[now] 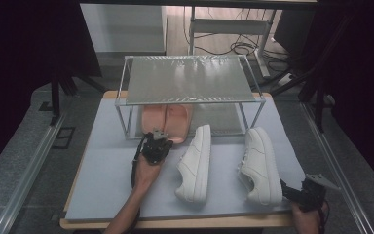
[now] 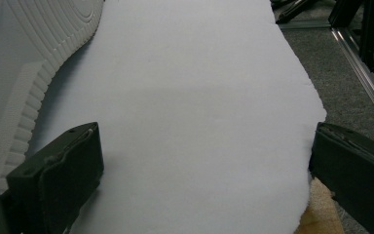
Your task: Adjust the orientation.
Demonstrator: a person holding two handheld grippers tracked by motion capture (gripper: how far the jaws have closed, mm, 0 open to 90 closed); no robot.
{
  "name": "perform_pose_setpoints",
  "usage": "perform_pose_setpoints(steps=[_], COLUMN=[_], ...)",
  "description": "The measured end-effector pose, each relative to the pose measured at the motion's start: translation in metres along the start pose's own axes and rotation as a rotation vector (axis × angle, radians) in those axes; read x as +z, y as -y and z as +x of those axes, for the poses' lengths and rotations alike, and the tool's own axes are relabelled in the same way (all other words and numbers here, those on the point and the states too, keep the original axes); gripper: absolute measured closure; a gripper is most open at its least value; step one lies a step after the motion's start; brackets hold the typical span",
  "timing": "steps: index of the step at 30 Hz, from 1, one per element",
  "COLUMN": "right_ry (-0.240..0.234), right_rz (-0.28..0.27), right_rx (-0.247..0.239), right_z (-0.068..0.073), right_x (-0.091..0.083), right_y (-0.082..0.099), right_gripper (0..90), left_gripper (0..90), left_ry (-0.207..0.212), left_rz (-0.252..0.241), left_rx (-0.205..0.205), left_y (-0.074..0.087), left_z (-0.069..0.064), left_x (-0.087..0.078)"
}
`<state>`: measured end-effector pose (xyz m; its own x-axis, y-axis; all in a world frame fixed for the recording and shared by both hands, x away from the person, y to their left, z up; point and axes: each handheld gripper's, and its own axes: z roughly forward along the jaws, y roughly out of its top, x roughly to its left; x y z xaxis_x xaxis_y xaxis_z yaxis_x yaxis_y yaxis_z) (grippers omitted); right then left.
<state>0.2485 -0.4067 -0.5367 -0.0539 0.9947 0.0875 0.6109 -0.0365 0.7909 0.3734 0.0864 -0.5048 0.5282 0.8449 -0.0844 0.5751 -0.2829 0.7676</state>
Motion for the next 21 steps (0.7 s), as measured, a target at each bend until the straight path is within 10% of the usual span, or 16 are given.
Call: perform_pose_setpoints(steps=[21], right_ry=[-0.001], right_rz=[-0.001], right_rx=[0.000], right_z=[0.000], right_x=[0.000], right_y=[0.000], right_gripper=[0.0], left_gripper=[89.5], left_ry=[-0.041], left_rz=[0.018], left_rx=[-0.021], left_y=[-0.021], left_z=[0.015], left_x=[0.035])
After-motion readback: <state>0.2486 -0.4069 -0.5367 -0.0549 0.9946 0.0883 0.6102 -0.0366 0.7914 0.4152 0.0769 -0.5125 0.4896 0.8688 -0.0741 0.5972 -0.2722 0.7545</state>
